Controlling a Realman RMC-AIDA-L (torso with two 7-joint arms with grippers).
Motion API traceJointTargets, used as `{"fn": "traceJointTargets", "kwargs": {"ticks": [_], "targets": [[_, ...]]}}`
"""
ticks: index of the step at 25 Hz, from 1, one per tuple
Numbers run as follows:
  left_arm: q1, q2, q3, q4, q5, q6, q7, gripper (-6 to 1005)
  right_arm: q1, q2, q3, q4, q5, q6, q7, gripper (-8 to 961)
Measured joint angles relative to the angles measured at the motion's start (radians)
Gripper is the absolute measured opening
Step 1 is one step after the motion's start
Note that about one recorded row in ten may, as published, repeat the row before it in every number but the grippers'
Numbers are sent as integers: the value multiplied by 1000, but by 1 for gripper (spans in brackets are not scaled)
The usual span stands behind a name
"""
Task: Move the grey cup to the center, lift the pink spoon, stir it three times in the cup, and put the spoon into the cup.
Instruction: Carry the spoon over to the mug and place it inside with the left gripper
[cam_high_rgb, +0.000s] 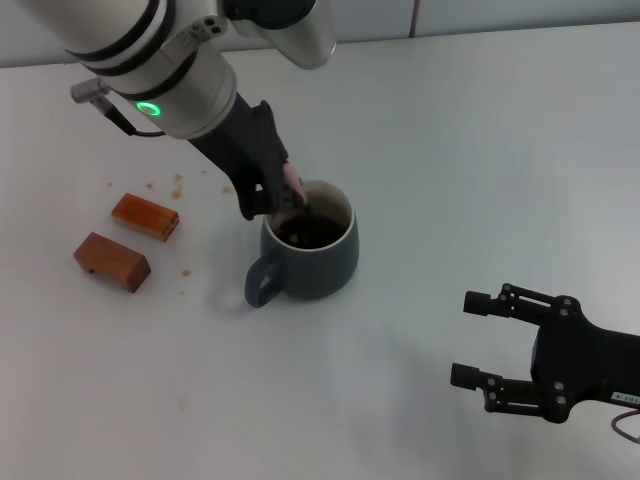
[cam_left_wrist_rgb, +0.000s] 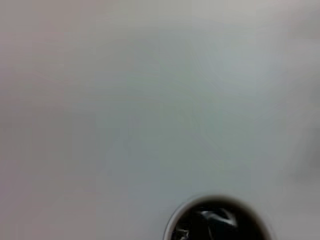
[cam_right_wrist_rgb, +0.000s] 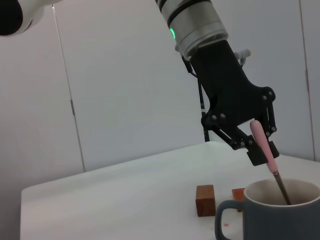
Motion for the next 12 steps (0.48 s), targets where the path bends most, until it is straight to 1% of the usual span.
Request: {"fn": "traceJointTargets", "kwargs": {"ticks": [2, 5, 7, 9, 11, 12], "targets": [[10, 2, -9, 11, -27, -1, 0, 154, -1, 0, 0, 0, 0, 0, 0, 795], [20, 7, -55, 28, -101, 29, 4, 160, -1, -1, 0, -2, 0, 0, 8, 795], [22, 7, -67, 30, -114, 42, 8, 165, -1, -1, 0, -2, 0, 1, 10, 795], [24, 7, -73, 34, -118, 47, 9, 229, 1, -1, -1, -3, 0, 0, 13, 795], [43, 7, -94, 78, -126, 48, 14, 293, 1, -1, -1, -3, 0, 0, 14, 795], [43, 7, -94, 78, -126, 48, 14, 325, 2, -2, -2, -4, 0, 0, 14, 795]]}}
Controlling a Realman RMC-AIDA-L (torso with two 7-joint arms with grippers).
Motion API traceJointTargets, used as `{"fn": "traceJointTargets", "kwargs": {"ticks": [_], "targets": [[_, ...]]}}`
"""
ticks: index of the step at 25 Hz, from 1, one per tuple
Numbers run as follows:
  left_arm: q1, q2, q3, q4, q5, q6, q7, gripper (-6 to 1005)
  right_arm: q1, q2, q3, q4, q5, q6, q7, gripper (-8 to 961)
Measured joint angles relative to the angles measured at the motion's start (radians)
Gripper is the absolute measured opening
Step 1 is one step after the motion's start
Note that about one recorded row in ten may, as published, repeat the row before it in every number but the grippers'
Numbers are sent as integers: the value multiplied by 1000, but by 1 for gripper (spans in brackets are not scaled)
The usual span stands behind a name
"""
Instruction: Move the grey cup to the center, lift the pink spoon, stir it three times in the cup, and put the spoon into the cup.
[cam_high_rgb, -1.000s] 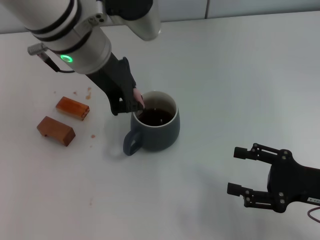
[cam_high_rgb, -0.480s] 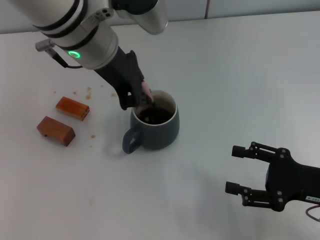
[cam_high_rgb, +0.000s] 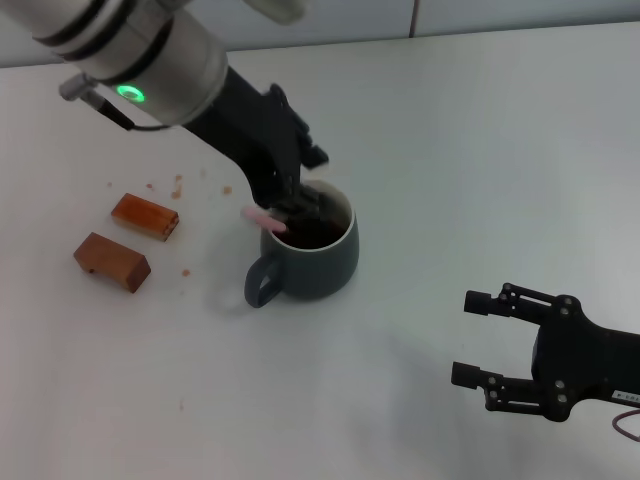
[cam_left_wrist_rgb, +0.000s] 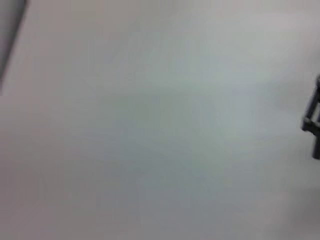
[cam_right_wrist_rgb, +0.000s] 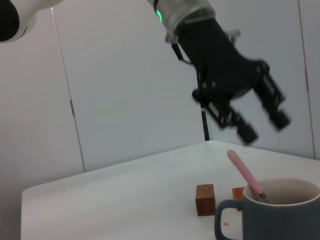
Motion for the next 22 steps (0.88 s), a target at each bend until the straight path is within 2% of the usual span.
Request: {"fn": "traceJointTargets", "kwargs": {"ticks": [2, 3, 4, 6, 8, 9, 12, 13, 15, 17, 18, 19, 22], "targets": [[32, 0, -57, 69, -27, -9, 15, 406, 0, 0, 0, -1, 0, 1, 0, 795], [65, 1, -146, 133, -77, -15, 40, 456, 0, 0, 0, -1, 1, 2, 0, 795], [65, 1, -146, 133, -77, -15, 40, 505, 0, 0, 0, -1, 1, 2, 0, 795], [103, 3, -246, 182, -159, -20, 78, 604, 0, 0, 0, -1, 4, 2, -4, 795], [200, 6, -392, 214, -358, -21, 194, 685, -1, 0, 6, -1, 5, 2, -6, 795], [200, 6, -392, 214, -358, -21, 194, 718, -1, 0, 6, -1, 5, 2, -6, 795], [321, 10, -459, 196, -485, -19, 323, 815, -1, 0, 12, -1, 7, -2, -8, 795], [398, 10, -469, 172, -533, -19, 396, 815, -1, 0, 13, -1, 8, -5, -9, 795], [422, 10, -469, 161, -548, -19, 423, 815, -1, 0, 13, -1, 8, -5, -9, 795], [506, 8, -468, 107, -607, -20, 507, 815, 0, 0, 13, -6, 9, -5, -9, 795], [554, 7, -467, 36, -646, -22, 566, 814, 2, 0, 13, -11, 16, -6, -9, 795], [554, 7, -467, 36, -646, -22, 566, 814, 2, 0, 13, -11, 16, -6, -9, 795], [594, 5, -470, -113, -667, -18, 658, 814, 4, 0, 13, -14, 29, -6, -10, 795]]}}
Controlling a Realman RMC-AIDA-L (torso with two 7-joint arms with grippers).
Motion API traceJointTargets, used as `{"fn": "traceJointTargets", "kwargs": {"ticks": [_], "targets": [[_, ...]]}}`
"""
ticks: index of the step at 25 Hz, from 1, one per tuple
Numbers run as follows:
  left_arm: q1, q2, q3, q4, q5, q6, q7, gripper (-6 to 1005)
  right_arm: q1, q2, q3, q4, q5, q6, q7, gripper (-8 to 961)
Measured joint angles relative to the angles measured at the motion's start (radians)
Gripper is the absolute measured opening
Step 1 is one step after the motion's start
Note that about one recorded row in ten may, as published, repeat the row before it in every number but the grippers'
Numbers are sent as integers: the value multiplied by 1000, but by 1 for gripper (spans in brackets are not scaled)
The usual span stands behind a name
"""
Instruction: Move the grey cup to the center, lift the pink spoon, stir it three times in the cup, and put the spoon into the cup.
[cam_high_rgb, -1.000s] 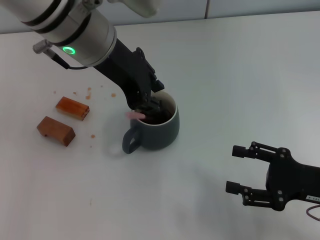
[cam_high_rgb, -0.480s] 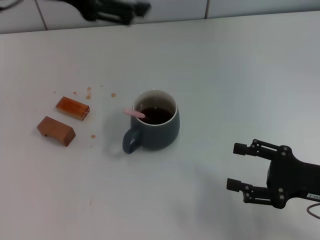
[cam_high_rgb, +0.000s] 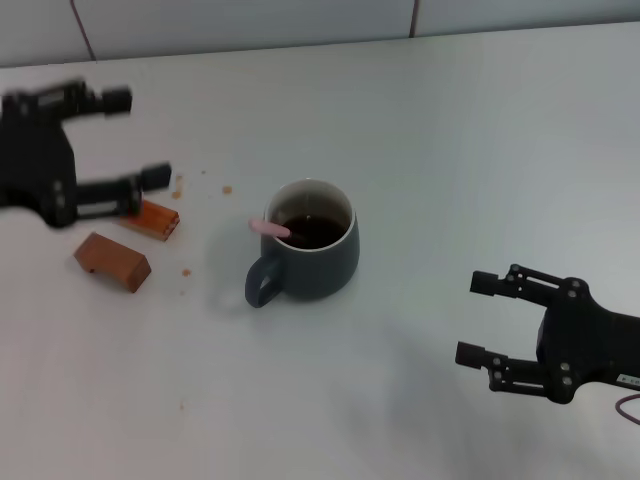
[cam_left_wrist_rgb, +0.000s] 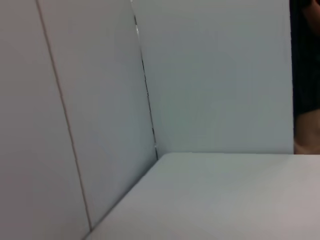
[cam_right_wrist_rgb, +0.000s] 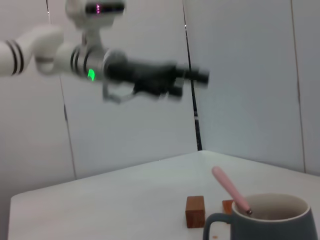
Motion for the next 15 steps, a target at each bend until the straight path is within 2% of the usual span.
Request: {"fn": "traceJointTargets", "kwargs": {"ticks": [1, 2, 3, 5, 6, 15], "targets": [[12, -3, 3, -108, -3, -3, 93, 814, 2, 0, 0, 0, 6, 0, 0, 795], [12, -3, 3, -108, -3, -3, 93, 814, 2, 0, 0, 0, 6, 0, 0, 795], [14, -4, 6, -165, -3, -6, 142, 814, 4, 0, 0, 0, 7, 0, 0, 795], [11, -4, 9, -294, -3, -9, 257, 815, 7, 0, 0, 0, 8, 1, -1, 795], [6, -3, 9, -395, -2, -5, 340, 815, 9, 0, 0, 1, 8, 1, -1, 795], [16, 2, -4, -579, 0, -15, 479, 814, 11, 1, -4, 4, 22, 6, -1, 795]]}}
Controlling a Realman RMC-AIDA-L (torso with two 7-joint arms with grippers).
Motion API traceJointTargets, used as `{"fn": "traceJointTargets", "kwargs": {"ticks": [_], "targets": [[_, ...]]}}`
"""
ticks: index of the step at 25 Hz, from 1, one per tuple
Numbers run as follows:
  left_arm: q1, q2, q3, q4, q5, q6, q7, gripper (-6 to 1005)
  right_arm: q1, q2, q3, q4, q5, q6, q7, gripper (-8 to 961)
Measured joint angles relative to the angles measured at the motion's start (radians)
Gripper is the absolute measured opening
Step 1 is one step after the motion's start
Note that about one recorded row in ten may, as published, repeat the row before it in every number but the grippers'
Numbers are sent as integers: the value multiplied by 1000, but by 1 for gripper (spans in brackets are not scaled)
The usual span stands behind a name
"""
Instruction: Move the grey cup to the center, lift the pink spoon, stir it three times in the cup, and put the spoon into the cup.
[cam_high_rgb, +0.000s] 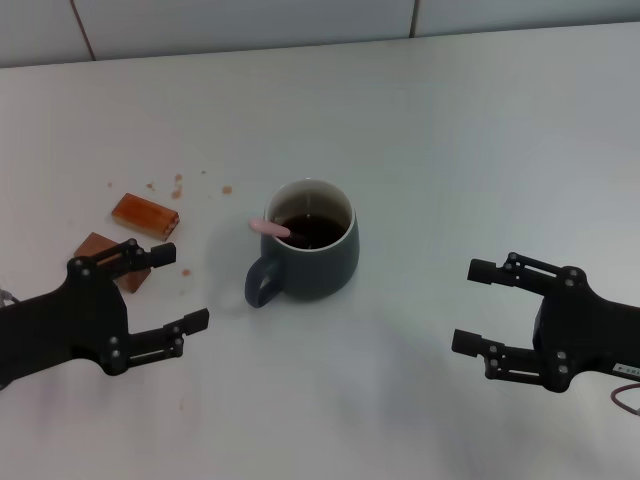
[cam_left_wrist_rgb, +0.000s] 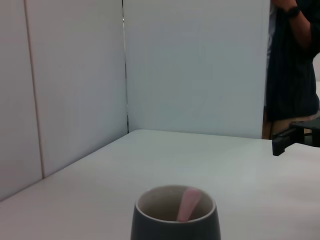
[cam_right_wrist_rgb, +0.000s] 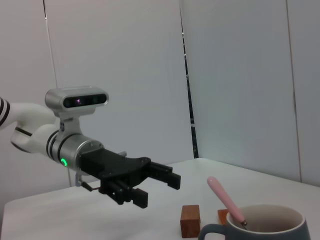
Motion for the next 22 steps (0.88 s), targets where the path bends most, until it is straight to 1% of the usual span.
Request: {"fn": "traceJointTargets", "kwargs": {"ticks": [1, 3, 22], "targets": [[-4, 1, -1, -25, -1, 0, 5, 814, 3, 0, -1, 0, 0, 1, 0, 795], [-5, 1, -1, -29, -1, 0, 5, 814, 5, 0, -1, -1, 1, 2, 0, 795], [-7, -2, 5, -35, -2, 3, -1, 815, 25, 0, -6, 3, 2, 18, 0, 795]]}}
